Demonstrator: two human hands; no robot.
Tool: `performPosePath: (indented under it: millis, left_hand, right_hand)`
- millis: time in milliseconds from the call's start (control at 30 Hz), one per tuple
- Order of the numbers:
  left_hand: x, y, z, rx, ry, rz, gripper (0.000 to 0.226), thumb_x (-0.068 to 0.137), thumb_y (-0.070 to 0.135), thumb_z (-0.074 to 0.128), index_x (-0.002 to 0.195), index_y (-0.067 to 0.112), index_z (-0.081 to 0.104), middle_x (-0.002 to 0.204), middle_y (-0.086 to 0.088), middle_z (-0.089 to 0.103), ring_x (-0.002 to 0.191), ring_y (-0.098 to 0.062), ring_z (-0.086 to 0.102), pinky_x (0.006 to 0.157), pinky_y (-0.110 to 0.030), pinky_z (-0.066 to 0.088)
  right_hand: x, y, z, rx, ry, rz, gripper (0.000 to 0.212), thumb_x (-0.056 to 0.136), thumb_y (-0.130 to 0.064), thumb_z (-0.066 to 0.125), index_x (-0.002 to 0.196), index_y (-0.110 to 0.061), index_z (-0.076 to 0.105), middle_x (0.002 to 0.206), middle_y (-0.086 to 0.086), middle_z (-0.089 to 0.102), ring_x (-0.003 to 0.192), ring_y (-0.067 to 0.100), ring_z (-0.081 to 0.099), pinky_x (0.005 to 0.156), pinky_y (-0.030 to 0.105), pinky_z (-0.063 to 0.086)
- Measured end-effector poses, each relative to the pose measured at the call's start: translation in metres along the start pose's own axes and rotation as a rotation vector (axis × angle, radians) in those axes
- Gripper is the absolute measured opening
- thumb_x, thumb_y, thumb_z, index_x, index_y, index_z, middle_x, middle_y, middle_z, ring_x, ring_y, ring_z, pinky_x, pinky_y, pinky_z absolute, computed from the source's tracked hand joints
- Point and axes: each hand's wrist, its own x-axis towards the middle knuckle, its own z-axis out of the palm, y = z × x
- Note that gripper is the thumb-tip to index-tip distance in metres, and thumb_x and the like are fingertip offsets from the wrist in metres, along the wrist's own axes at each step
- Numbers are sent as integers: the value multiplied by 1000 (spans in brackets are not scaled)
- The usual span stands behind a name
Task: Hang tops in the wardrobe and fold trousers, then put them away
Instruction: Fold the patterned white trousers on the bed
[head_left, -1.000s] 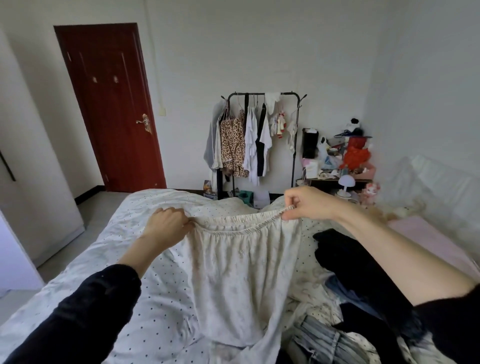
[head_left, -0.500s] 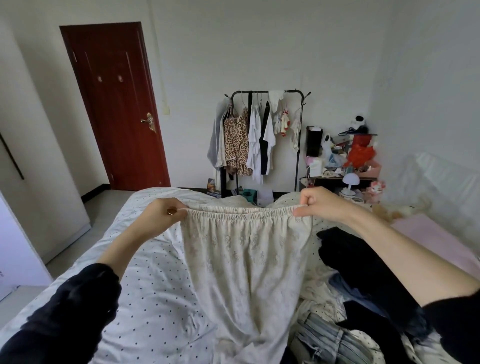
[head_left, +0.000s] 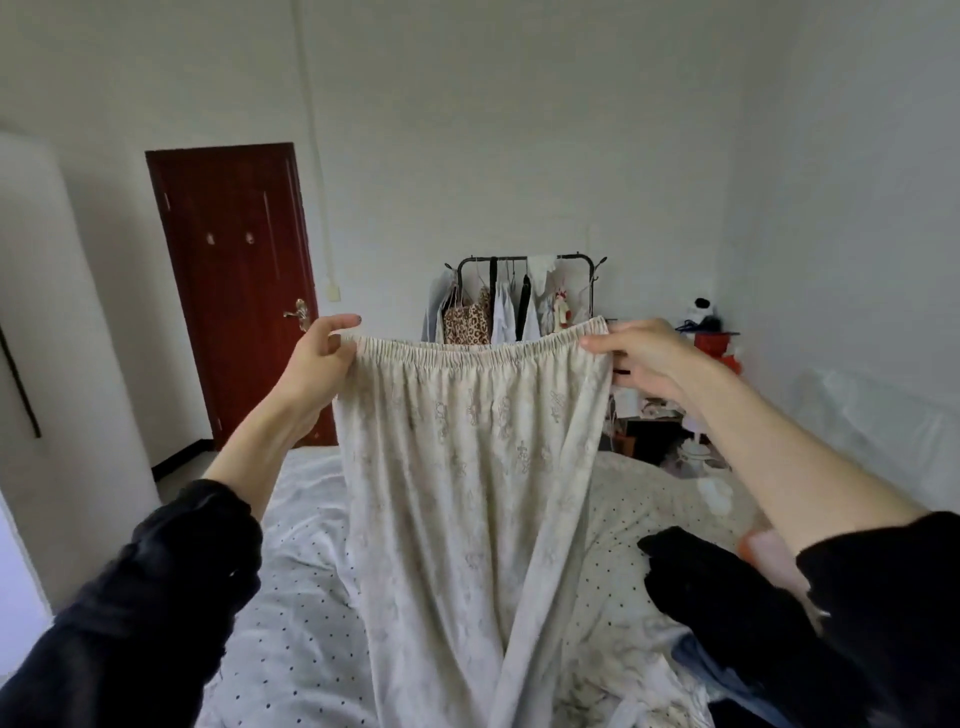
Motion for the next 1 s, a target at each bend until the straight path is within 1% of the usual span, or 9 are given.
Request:
performPosePath:
  millis: [67,167,267,333,467,633,767,833,1000]
  left_hand:
    - [13,23,-6,13,40,65,37,98,7,40,133,17,46,111,-2,53,95,-13,52,89,-29,44]
    - [31,66,-15,61,145,208,34,98,7,42,130,14,51,110,-1,55,101,-9,53,89,-21,42]
    - [41,101,-22,32,205,314,23,97,11,47,115,13,62,112,-3,63,107,-13,57,92,-27,47]
    - [47,131,-30,-31,229,403,18,96,12,49,103,18,65,101,-2,65,94,-11,60,83,-25,49]
    - [53,169,-40,-2,223,508,24,97,14,45,86,29,61,81,5,62,68,-4,52,61,-15,44]
    - [56,142,-42,216,97,218,14,96,14,51,99,13,65,87,-3,63,74,-10,57,67,-24,49]
    - [40,97,-27,296,20,-186,11,94,12,56,85,8,60,71,-7,51,60,-16,48,56,-26,44]
    - [26,78,-22,257,-24,-333,8,92,8,58,93,0,60,69,-8,50,58,-17,48,53,-26,48]
    - [-23,44,12,73,-163,-406,10,87,5,62,83,-4,63,48,-3,55,41,-10,53,52,-24,55]
  right_hand:
    - [5,-26,0,99,26,-46,37,80,0,69,115,5,58,98,11,69,86,19,66,69,26,53]
    - [9,-73,4,177,60,-175,21,81,-1,68,102,-5,65,81,4,68,75,16,65,70,24,51]
    - [13,-109,5,209,142,-305,43,81,-1,67,124,-4,59,107,9,67,95,19,65,85,28,50]
    - [13,-134,3,311,153,-387,51,83,2,65,131,0,51,120,15,62,107,24,62,92,34,50]
    - [5,-172,-11,399,16,-477,33,84,3,62,117,-1,58,93,10,67,78,17,67,72,30,57]
    - [4,-155,-23,-241,-37,-94,14,81,-1,67,84,-12,59,80,2,63,72,14,59,69,24,47]
    - [3,-103,-16,-307,-103,127,15,81,-2,67,90,-11,60,90,3,64,78,15,58,66,27,43]
    - [1,-73,-10,-342,-124,199,23,79,-5,70,100,-10,61,96,3,66,80,16,58,66,28,42]
    - [-11,-2,30,-280,-155,286,34,81,-12,71,113,-5,61,106,10,66,90,20,58,78,29,45]
